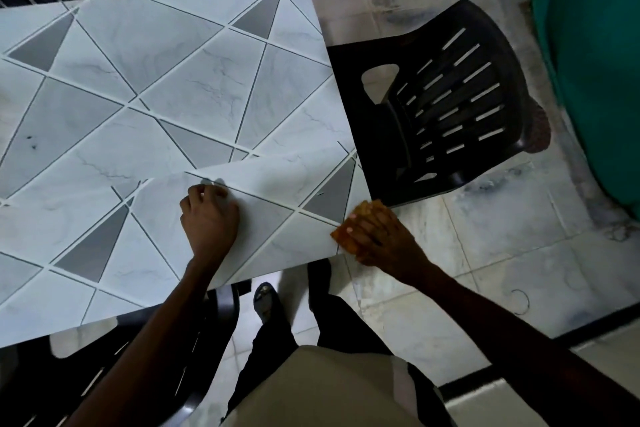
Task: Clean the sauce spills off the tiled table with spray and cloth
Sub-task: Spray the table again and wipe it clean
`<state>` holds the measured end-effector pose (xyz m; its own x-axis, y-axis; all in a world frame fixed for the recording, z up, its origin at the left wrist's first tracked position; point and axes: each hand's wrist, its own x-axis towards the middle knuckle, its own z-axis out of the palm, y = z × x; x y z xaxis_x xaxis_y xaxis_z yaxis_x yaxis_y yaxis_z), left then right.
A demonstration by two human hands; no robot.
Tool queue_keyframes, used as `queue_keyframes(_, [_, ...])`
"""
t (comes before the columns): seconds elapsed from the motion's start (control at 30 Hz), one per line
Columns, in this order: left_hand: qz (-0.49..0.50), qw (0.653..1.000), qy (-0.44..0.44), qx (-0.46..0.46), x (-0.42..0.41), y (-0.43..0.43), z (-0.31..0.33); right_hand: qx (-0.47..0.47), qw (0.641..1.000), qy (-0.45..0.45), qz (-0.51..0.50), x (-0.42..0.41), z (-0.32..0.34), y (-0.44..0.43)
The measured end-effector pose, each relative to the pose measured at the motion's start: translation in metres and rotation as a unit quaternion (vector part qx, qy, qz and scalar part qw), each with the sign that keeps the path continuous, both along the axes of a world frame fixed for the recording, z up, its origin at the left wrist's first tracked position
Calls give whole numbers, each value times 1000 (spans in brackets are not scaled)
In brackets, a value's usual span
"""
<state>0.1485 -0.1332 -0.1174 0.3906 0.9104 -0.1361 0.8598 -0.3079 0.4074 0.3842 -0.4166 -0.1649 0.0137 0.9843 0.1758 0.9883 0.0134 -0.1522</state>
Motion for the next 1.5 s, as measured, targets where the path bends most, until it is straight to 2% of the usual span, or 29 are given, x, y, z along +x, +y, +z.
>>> queue_keyframes(0.13, [2,1000,-1,11,0,-1,-1,-32,999,-4,19,15,8,-6])
queue_keyframes(0.23, [0,1000,-10,14,-1,-2,0,-43,999,-17,13,-12,16,19])
queue_keyframes(0.53, [-58,997,-52,-27,-20,5,-7,-122,983,-8,137,-106,29,105])
queue_keyframes(0.73, [-99,992,-72,-28,-29,10,-8,-49,977,-42,204,-50,24,70])
queue_keyframes(0.87, [-115,989,-84,-36,-36,20,-8,-41,986,-71,146,-1,32,22])
queue_keyframes(0.97, [-130,986,-94,-48,-42,26,-9,-113,985,-87,101,21,39,-8])
queue_keyframes(1.07, [-142,985,-89,-51,-47,33,-12,-161,984,-59,52,13,54,-10])
queue_keyframes(1.13, [-150,984,-88,-45,-47,36,-11,-142,989,-27,16,5,67,-4])
queue_keyframes(1.23, [-136,984,-106,-37,-42,36,-4,-45,997,47,-30,-11,77,9])
queue_keyframes(1.33, [-133,984,-113,-39,-37,36,3,43,984,112,-135,-39,68,43])
queue_keyframes(1.4, [-123,986,-102,-56,-37,37,3,11,976,113,-187,-58,60,71])
queue_keyframes(1.5, [-115,987,-97,-61,-38,35,2,-114,971,78,-193,-91,47,111])
